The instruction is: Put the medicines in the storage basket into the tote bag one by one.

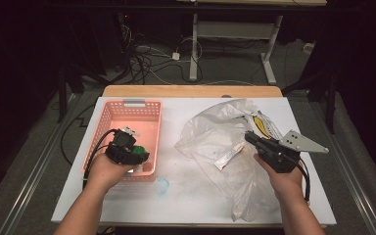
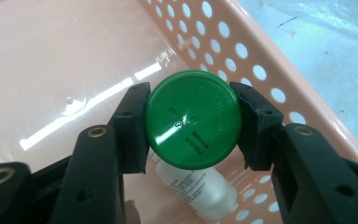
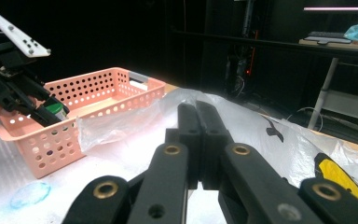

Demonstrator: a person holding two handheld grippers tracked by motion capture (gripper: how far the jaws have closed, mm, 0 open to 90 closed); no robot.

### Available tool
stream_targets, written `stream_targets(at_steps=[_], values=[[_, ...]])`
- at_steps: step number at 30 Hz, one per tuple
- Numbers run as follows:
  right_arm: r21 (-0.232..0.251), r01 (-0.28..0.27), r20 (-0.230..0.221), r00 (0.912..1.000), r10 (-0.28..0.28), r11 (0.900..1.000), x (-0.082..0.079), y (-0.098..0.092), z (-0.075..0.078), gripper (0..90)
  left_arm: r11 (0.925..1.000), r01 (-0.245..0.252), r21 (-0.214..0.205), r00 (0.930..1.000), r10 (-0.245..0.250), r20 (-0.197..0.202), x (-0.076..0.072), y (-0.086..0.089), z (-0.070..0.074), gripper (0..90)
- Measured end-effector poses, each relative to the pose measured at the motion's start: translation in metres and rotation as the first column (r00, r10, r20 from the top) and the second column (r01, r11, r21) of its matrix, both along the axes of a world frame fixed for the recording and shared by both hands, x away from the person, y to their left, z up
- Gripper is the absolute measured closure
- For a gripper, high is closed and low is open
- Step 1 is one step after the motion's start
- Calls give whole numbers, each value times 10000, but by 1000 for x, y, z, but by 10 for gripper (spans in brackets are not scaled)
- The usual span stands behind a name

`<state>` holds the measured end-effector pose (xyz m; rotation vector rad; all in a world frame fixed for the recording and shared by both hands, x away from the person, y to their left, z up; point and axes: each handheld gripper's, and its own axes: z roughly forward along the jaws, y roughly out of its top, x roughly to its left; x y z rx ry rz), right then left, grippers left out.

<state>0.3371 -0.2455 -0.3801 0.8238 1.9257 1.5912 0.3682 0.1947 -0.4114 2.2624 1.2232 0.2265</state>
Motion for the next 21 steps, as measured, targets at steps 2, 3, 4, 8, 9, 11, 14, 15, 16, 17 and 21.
stream_targets(at_steps=[2,3,4,8,9,11,14,15,16,17,21], values=[[10,-9,41,10000,9,10000,0,0,0,900,9999,-77,-136,9997,80,213,-4,2,-2,504],[7,6,24,10000,-6,10000,0,0,0,900,9998,-70,-198,9995,76,306,-5,2,-3,504],[5,9,26,10000,-9,10000,0,0,0,900,9996,-123,-255,9991,133,403,-7,2,-4,504],[0,16,26,10000,-16,10000,0,0,0,900,9984,-320,-468,9959,358,830,-12,3,-6,504],[-5,12,30,10000,-12,10000,0,0,0,900,9984,-373,-434,9946,412,948,-13,3,-6,504],[-57,-12,32,10000,13,10000,0,1,0,900,9982,-331,-507,9930,385,1115,-16,3,-6,504],[-76,-13,4,10000,13,10000,0,2,-1,900,9979,-353,-547,9904,422,1316,-19,4,-7,503],[-103,-11,17,10000,12,9999,0,2,-2,900,9978,-354,-565,9892,430,1398,-20,4,-6,504],[-155,-4,-9,10000,4,9999,0,2,-2,900,9978,-342,-561,9881,422,1480,-21,4,-6,504],[-176,-25,2,10000,26,9998,0,2,-2,900,9981,-324,-521,9869,402,1562,-22,4,-6,504],[-161,-33,-38,10000,32,9999,1,3,-4,900,9959,-343,-837,9838,484,1724,-22,7,-7,504]])
